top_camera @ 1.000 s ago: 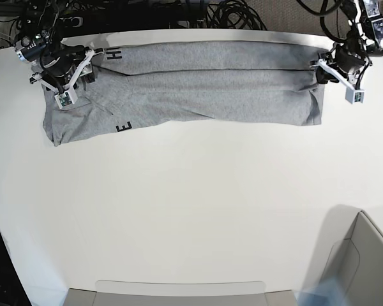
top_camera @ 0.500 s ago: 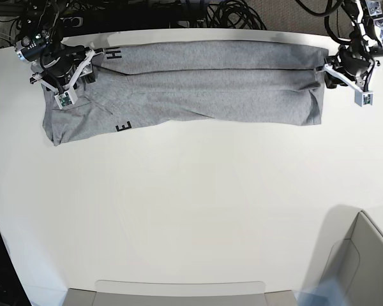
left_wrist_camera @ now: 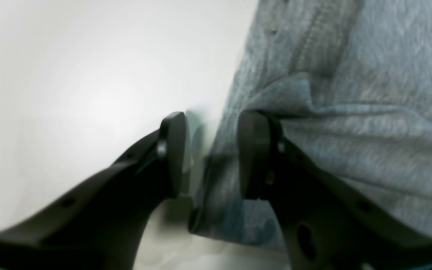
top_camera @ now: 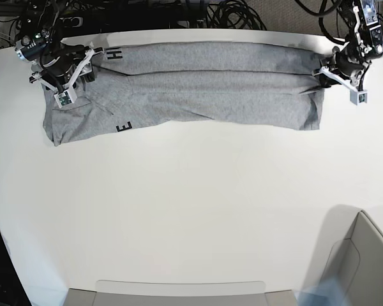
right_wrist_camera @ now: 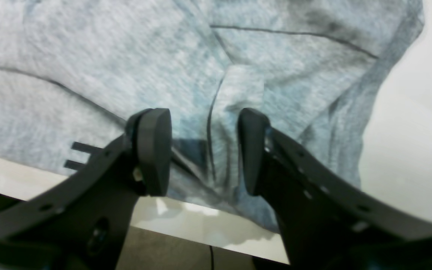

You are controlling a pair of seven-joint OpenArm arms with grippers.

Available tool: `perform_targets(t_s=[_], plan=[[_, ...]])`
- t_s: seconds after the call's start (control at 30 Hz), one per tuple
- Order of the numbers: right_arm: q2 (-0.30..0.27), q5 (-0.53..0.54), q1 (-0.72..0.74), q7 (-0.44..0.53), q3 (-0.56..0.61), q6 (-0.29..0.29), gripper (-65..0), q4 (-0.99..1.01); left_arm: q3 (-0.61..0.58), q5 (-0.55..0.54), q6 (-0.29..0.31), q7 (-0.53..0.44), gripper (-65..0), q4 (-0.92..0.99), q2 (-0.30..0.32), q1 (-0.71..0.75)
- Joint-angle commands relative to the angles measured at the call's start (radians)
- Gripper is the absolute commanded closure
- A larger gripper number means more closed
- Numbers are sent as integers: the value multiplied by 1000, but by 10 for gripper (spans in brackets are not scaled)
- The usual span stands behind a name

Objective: Fold the T-shirt properly
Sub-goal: 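Hold the strip ends with both grippers and tug them taut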

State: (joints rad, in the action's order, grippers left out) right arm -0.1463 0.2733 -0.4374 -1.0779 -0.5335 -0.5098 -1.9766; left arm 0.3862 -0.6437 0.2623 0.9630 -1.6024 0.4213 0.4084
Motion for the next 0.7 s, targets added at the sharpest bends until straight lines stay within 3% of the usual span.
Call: perform_targets(t_s=[0.0, 0.2, 0.37, 0.4, 0.57, 0.67], plan=[[-9, 11, 2, 12, -4, -3, -294, -16, 3, 8, -2, 7, -245, 0, 12, 7], [-11, 11, 7, 12, -4, -3, -294, -16, -68, -164, 10, -9, -233, 118, 38, 4], [-28, 11, 7, 12, -4, -3, -294, -16, -89, -239, 242, -6, -188, 264, 43, -47], [-29, 11, 7, 12, -4, -3, -294, -16, -89, -239, 263, -5, -179, 279, 43, -52], [-31, 11, 9, 12, -7, -3, -294, -16, -92, -241, 277, -2, -166, 285, 43, -52], [-31, 11, 9, 12, -6, -3, -294, -16, -111, -242, 279, 4, -99, 285, 41, -52]])
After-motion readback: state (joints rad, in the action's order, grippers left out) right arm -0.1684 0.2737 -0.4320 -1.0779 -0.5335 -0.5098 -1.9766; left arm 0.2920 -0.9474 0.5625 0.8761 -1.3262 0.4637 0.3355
